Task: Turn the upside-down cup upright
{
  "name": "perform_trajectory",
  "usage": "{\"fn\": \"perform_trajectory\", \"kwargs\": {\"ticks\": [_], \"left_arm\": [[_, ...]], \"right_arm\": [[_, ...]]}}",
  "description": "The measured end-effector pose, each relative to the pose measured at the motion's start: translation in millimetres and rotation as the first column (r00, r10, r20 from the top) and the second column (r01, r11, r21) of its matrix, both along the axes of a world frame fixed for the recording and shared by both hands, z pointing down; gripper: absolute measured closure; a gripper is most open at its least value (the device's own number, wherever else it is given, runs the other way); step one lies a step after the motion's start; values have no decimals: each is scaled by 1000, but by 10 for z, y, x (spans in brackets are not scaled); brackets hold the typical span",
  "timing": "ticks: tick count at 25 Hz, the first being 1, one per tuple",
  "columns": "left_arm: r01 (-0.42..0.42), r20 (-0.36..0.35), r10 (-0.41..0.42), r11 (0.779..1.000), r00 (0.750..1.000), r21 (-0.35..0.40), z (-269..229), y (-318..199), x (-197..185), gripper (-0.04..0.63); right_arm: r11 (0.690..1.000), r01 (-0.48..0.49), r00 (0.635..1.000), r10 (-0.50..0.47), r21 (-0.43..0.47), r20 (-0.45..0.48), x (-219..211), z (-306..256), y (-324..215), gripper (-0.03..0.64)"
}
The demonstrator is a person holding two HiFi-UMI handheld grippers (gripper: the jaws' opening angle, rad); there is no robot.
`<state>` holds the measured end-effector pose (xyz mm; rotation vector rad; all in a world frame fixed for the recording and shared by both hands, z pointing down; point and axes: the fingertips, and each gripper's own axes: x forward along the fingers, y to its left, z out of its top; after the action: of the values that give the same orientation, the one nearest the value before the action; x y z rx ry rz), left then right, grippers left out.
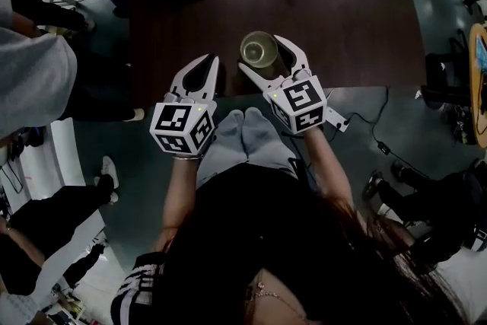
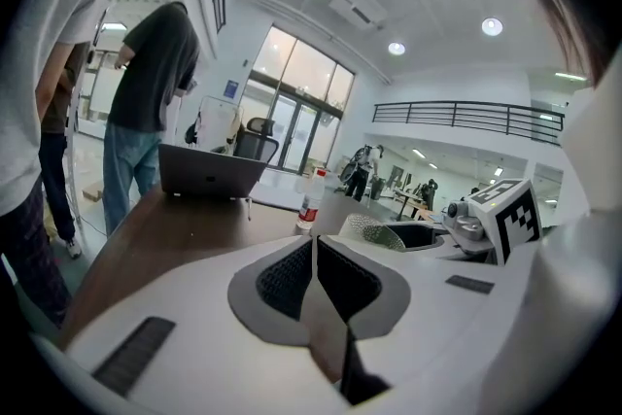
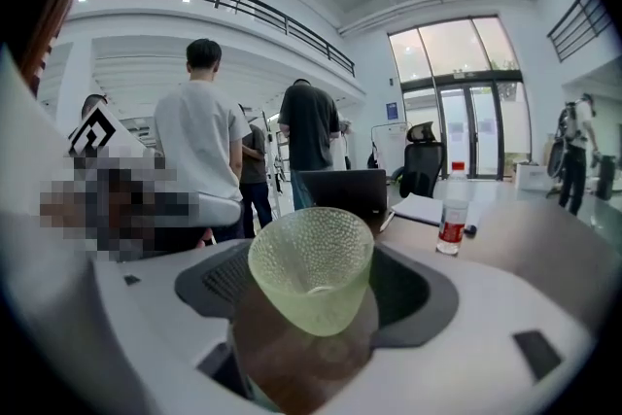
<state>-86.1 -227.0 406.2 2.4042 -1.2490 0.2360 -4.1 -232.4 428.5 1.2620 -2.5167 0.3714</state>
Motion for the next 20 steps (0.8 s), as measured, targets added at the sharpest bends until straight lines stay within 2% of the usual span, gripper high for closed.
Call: {"fn": "perform_trajectory", "kwargs": {"ticks": [8, 16, 20], "left_arm": [[-3, -17, 4, 998, 1000, 70, -253, -117, 17, 575], [-6, -30, 9, 994, 1000, 108, -385, -171, -19, 575], [-5, -33, 9, 993, 999, 114, -411, -205, -29, 575]], "right_arm": [[998, 15, 1000, -17, 67, 24, -33, -334, -14, 233], [997, -32, 992, 23, 69, 120, 55, -511, -12, 233], [996, -47, 991, 38, 73, 126, 101, -528, -22, 233]]}}
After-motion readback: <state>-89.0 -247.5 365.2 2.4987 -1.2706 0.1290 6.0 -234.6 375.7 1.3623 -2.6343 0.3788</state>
